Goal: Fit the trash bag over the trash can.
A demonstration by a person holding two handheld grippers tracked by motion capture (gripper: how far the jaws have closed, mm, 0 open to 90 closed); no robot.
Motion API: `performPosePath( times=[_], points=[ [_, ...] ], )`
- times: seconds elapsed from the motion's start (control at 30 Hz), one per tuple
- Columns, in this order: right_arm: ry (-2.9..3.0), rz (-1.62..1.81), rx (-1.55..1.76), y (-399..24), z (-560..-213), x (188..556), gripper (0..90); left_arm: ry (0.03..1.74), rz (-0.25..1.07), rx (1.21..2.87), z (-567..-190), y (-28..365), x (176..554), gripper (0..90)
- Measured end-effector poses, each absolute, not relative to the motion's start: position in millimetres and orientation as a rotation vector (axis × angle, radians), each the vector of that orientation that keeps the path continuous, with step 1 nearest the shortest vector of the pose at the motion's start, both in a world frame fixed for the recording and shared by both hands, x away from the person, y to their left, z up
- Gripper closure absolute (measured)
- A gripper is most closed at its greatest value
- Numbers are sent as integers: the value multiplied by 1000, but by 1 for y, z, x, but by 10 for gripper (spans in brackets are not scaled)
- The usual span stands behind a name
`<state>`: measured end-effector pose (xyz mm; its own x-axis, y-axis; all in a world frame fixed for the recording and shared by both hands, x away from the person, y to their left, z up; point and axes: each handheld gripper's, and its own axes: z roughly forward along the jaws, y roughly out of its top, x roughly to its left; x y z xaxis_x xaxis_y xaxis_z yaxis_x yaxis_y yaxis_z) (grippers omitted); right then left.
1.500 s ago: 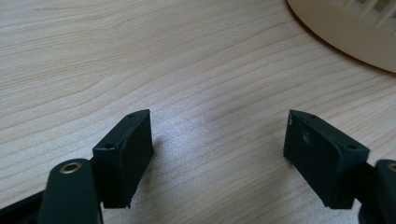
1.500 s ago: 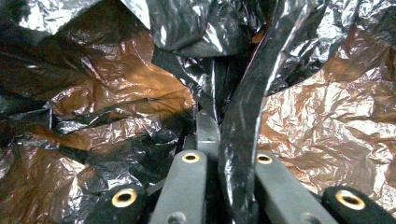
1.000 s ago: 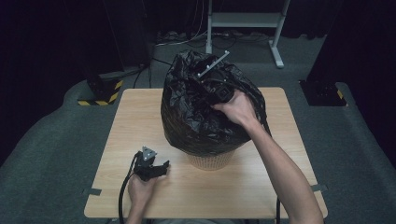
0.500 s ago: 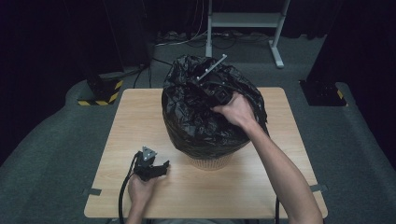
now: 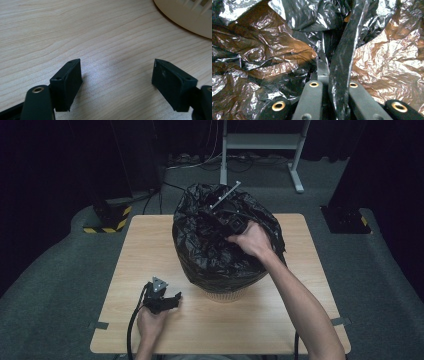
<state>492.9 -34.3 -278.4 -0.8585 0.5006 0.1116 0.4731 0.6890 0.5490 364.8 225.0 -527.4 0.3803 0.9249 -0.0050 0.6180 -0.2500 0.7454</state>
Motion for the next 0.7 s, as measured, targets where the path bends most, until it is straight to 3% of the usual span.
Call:
performPosePath(
  times=[0.7],
  points=[
    [2877, 859, 825, -30, -290, 494, 887, 1324, 588, 1973, -527, 225, 365, 241]
  ],
)
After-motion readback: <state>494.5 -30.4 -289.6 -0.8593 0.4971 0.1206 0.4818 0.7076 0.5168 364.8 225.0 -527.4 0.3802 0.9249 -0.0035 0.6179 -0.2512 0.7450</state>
